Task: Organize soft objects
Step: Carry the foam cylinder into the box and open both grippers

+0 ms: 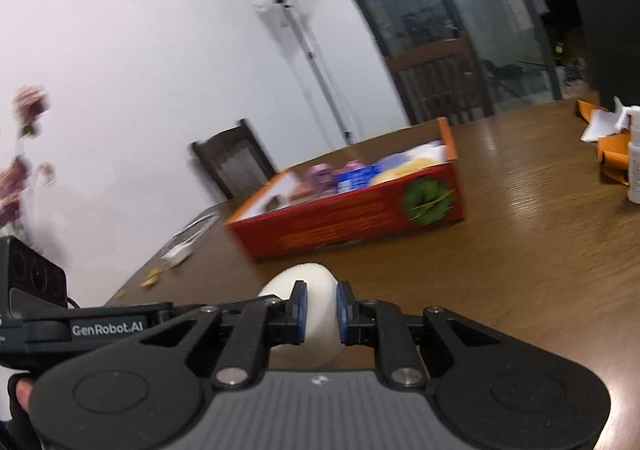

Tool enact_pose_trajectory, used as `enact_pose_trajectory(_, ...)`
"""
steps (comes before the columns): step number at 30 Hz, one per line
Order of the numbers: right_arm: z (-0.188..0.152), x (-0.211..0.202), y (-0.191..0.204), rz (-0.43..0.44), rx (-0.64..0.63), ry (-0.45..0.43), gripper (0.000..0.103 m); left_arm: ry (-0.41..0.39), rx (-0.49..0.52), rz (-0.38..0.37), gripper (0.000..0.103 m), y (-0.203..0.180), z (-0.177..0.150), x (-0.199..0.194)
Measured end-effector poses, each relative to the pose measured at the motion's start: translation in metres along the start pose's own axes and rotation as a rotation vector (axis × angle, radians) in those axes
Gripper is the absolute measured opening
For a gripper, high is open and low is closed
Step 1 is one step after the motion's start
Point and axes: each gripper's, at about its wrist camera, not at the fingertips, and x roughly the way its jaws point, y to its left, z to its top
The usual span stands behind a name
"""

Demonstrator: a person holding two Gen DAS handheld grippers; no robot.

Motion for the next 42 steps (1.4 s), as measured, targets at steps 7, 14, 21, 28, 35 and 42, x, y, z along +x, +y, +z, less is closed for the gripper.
enact_pose_trajectory(7, 0.009, -0.002, 0.050, 0.032, -0.110, -0.029, 0.015, -0.103, 0.005, 0.025, 0.023, 0.007, 0.013, -0.038)
enact_pose_trajectory(14, 0.045, 0.025, 0.071, 0.040, -0.173, -0.050, 0.015, -0.153, 0.037, 0.009, 0.023, 0.025, 0.061, -0.040)
enact_pose_trajectory(21, 0.110, 0.102, 0.072, 0.066, -0.184, -0.059, 0.015, -0.160, 0.058, 0.040, 0.023, 0.065, 0.148, -0.004)
enact_pose_trajectory(28, 0.157, 0.219, 0.044, 0.084, -0.031, 0.015, 0.015, -0.104, 0.023, 0.104, 0.023, 0.137, 0.219, 0.063)
enact_pose_trajectory(35, 0.154, 0.324, 0.027, 0.035, 0.053, 0.156, 0.016, -0.014, -0.048, 0.237, 0.024, 0.201, 0.227, 0.114)
enact_pose_trajectory(42, 0.134, 0.364, 0.021, -0.016, 0.067, 0.244, 0.019, -0.018, -0.069, 0.231, 0.026, 0.222, 0.235, 0.107)
